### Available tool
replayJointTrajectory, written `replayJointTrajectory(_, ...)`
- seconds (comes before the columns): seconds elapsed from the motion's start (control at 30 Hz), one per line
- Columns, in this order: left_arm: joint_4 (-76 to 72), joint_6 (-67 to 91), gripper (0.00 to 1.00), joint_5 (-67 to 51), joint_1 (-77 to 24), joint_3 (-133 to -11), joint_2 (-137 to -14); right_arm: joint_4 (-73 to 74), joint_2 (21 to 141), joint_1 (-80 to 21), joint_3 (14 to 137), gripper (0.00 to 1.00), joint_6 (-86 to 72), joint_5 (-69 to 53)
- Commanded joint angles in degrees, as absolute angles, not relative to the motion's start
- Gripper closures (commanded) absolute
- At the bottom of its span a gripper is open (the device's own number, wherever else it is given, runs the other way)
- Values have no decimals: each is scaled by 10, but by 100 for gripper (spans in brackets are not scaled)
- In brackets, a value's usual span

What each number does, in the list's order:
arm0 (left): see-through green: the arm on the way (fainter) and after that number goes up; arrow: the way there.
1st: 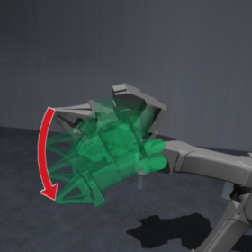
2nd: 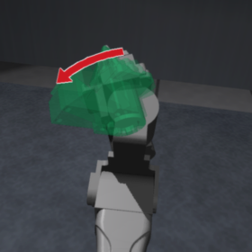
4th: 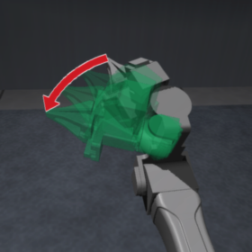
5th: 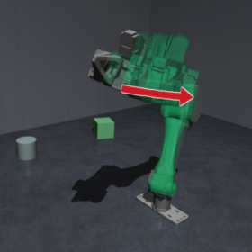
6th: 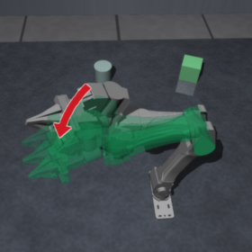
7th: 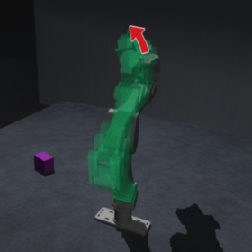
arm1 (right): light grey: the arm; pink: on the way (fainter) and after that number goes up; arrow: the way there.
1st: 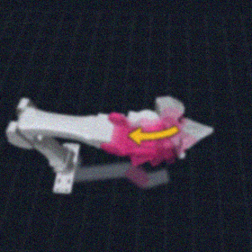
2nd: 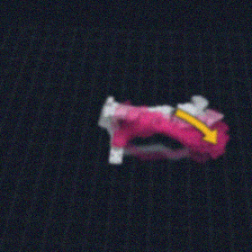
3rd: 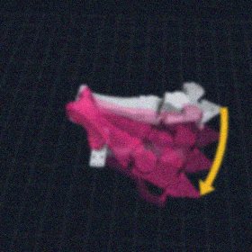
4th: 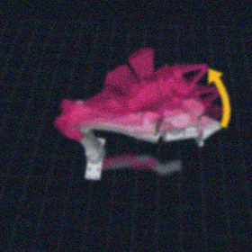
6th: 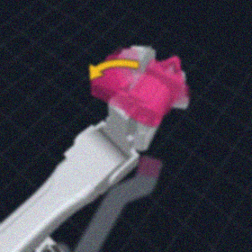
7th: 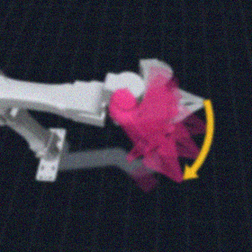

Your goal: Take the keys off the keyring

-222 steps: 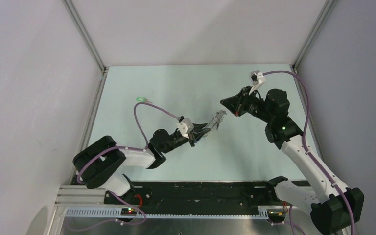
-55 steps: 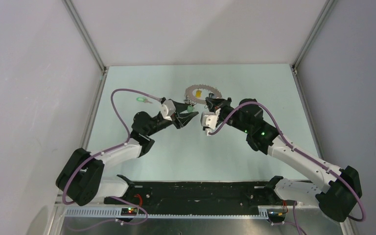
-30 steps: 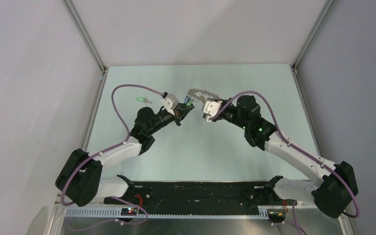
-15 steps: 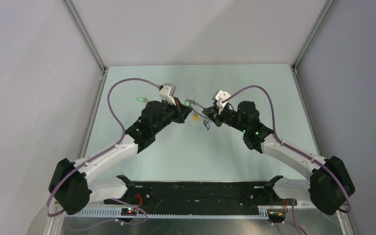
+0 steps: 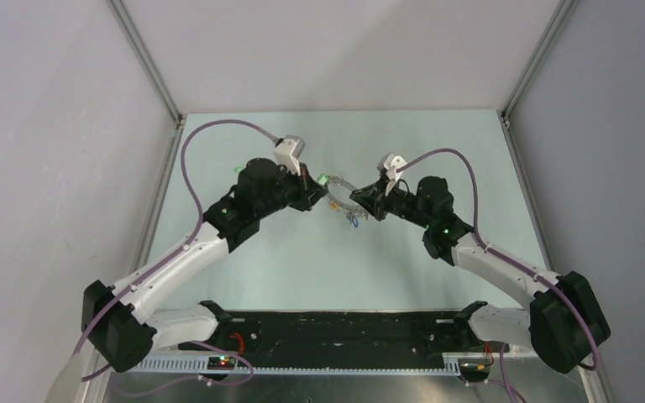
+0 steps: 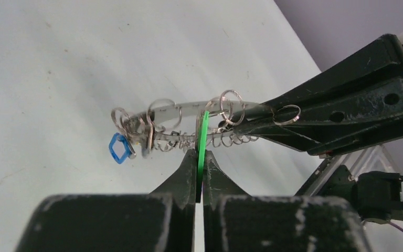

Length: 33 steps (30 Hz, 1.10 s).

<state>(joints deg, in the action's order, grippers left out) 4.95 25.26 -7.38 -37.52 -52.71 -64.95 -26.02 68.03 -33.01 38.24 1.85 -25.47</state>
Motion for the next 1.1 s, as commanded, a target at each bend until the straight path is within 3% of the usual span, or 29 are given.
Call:
replayJointTrajectory(0.0,201,169,100,25,-352,-646,-674,-281,650,-296,374,72,-7,-227)
replayJointTrajectory(0.03,253,143,100,51,-360,-667,-682,-274,649,-295,374,51,-6,-231)
replayJointTrajectory(0.1,322,92,100,121,-382,-731,-706,-259,644,-289,373,39,-3,-239)
replayJointTrajectory(0.27,367,-32,100,325,-446,-836,-754,-259,629,-250,368,33,-54,-221)
replayJointTrajectory(0.37,349,-97,100,301,-453,-873,-777,-284,629,-217,368,3,-179,-198)
replayJointTrajectory(0.6,246,-339,100,308,-504,-868,-846,-291,617,-122,368,1,-282,-353)
replayJointTrajectory(0.77,201,-503,100,113,-506,-761,-789,-278,611,-102,369,1,-301,-368)
replayJointTrajectory(0.93,33,-640,100,104,-507,-624,-729,-231,579,-101,369,1,-276,-311)
replayJointTrajectory(1.07,-212,-610,100,47,-488,-508,-680,-227,561,-101,368,1,-269,-294)
